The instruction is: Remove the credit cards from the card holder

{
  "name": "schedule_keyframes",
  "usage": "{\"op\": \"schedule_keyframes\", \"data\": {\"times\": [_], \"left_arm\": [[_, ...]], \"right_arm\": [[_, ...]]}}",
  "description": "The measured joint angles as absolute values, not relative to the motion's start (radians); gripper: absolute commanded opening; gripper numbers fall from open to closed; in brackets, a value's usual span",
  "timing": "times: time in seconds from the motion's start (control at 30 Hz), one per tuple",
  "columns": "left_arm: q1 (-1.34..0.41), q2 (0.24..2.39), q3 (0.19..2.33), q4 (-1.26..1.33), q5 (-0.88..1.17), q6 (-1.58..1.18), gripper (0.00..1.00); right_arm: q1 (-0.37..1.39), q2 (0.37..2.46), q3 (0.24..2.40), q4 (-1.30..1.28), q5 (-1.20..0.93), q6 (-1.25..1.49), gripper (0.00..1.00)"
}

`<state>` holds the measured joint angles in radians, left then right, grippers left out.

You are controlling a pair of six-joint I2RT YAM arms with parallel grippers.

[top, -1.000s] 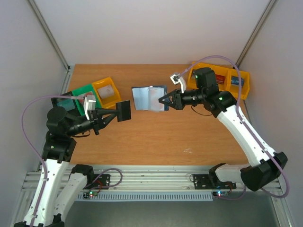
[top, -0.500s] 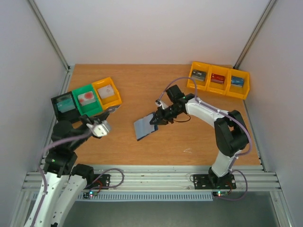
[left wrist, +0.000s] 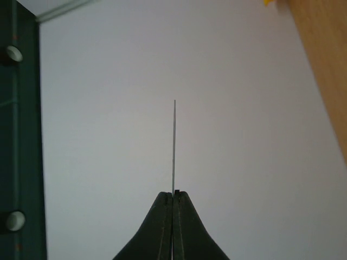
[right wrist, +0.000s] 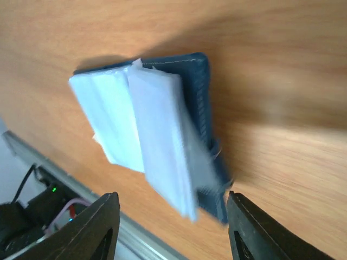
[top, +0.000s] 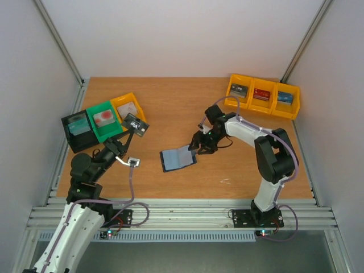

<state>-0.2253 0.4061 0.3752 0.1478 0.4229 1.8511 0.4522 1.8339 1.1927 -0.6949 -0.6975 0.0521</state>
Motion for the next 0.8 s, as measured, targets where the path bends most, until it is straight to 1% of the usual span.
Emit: {"op": "schedule_keyframes", "data": {"times": [0.13,0.23,0.3,0.37,0.43,0.5,0.57,0.63,0.7,0.8], "left_arm": [[-0.227,0.392,0.375,0.178,0.497,1.854,0.00],[-0.227,0.364,0.421,0.088,0.562,1.717,0.00],[-0.227,0.385,0.548,-0.041,0.602,1.510,0.00],[-0.227,0.433,0.703,-0.123,0.645,1.242,0.00],[-0.227,0.474,0.815,-0.130,0.706,0.955,0.00],[-0.229,0.500,0.852,-0.084,0.780,0.649,0.00],[-0.231,0.535,0.854,-0.041,0.842,0.363,0.00],[-0.233,0.587,0.857,-0.012,0.875,0.145,0.00],[-0.233,0.629,0.857,0.019,0.899,-0.021,0.00],[-0.236,0.663,0.857,0.061,0.924,-0.193,0.00]], "right_arm": [[0.441,1.752,1.242,-0.797,-0.570,-0.012,0.57],[0.454,1.617,1.291,-0.806,-0.534,-0.128,0.58],[0.476,1.468,1.303,-0.765,-0.542,-0.223,0.59],[0.496,1.312,1.309,-0.698,-0.576,-0.310,0.59],[0.514,1.196,1.323,-0.633,-0.623,-0.377,0.58],[0.541,1.124,1.347,-0.558,-0.677,-0.435,0.58],[0.586,1.099,1.378,-0.485,-0.727,-0.472,0.58],[0.635,1.114,1.412,-0.425,-0.760,-0.493,0.58],[0.699,1.140,1.440,-0.405,-0.768,-0.500,0.57],[0.773,1.232,1.515,-0.384,-0.770,-0.502,0.56]]}}
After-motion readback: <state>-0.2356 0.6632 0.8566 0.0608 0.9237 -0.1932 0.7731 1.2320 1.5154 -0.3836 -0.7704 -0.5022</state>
